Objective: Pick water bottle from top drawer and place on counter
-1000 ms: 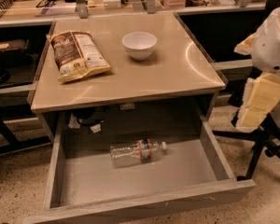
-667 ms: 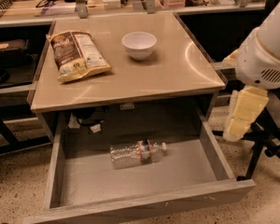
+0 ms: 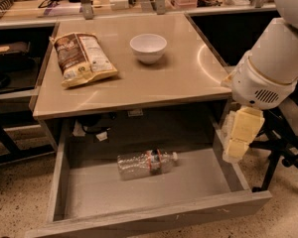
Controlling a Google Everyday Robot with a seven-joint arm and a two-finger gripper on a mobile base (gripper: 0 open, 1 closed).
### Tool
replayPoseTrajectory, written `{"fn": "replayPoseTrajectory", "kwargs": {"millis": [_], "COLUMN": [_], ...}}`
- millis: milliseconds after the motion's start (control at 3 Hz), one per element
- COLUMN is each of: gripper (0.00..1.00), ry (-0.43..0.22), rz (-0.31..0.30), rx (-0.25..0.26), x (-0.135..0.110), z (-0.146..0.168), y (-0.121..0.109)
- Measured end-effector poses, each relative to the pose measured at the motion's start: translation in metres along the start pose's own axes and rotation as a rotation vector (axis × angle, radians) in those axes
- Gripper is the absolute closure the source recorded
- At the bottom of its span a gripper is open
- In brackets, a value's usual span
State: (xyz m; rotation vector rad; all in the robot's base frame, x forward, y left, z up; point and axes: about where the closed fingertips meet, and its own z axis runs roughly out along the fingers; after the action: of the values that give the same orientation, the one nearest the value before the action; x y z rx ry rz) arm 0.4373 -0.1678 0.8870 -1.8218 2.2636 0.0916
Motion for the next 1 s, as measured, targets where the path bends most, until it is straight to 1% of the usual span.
{"fn": "replayPoseTrajectory", "kwargs": {"millis": [333, 667, 1000], "gripper": [0.0, 0.0, 0.0], "ry": [-0.016, -0.046, -0.046], "rz": [-0.016, -0.042, -0.042], "rx": [-0.025, -0.079, -0.079], "x": [-0.009, -0.041, -0.041], "z": [0.022, 0.082, 0.082], "y": [0.004, 0.003, 0.003]}}
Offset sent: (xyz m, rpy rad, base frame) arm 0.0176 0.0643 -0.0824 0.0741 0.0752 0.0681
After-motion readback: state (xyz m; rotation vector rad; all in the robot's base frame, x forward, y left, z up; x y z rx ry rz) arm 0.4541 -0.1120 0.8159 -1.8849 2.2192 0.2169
